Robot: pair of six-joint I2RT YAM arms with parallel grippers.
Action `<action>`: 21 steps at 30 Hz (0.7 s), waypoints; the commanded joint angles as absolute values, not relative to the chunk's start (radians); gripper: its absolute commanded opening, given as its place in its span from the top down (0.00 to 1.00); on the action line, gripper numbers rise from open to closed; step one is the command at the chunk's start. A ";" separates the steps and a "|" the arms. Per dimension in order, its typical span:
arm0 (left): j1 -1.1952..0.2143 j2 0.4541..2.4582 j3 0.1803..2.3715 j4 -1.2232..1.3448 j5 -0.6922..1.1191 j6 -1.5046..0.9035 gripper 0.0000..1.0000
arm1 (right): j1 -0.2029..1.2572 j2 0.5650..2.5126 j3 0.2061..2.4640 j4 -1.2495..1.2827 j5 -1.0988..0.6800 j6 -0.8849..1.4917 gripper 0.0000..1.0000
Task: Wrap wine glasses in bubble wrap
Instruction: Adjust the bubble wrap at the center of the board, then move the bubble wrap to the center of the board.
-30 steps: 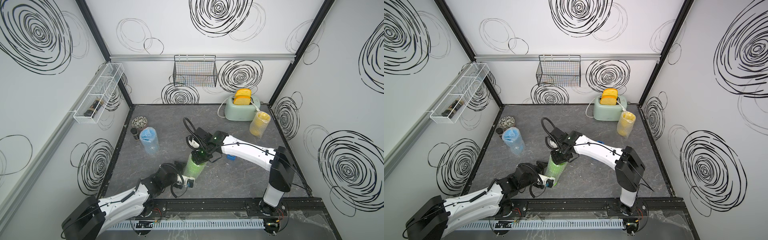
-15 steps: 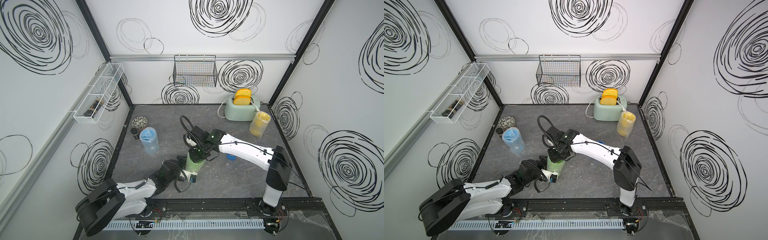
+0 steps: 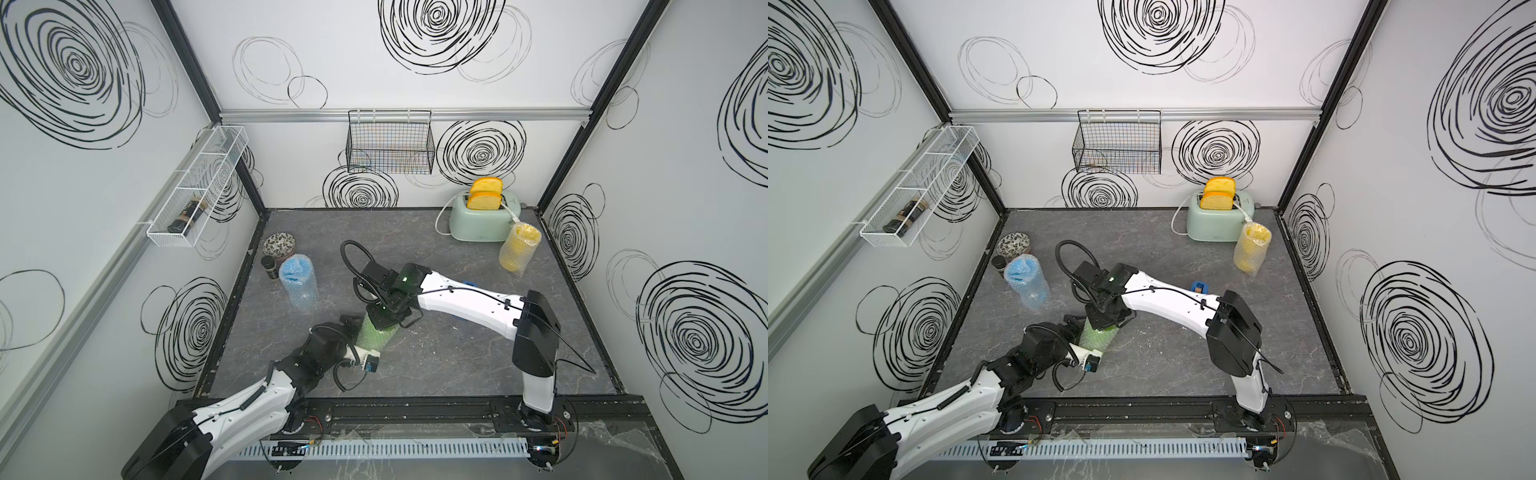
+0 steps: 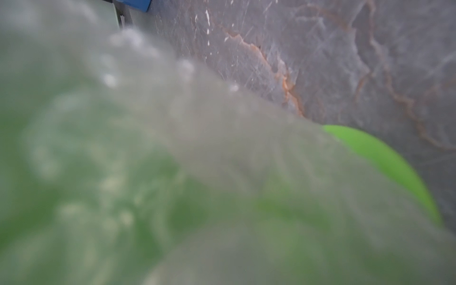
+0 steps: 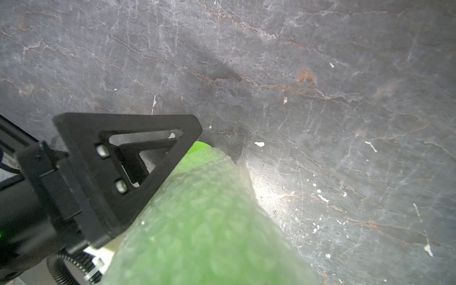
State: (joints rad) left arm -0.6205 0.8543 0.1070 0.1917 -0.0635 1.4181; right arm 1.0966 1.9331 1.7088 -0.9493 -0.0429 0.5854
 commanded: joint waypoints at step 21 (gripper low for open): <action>-0.294 0.686 0.357 -0.457 0.058 1.415 0.03 | 1.034 2.099 1.922 -1.294 0.333 0.583 0.72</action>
State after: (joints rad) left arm -0.3065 0.6968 0.3153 -0.4255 -0.0406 1.4403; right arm 1.0710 2.0506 1.9087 -1.1679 0.2287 0.5838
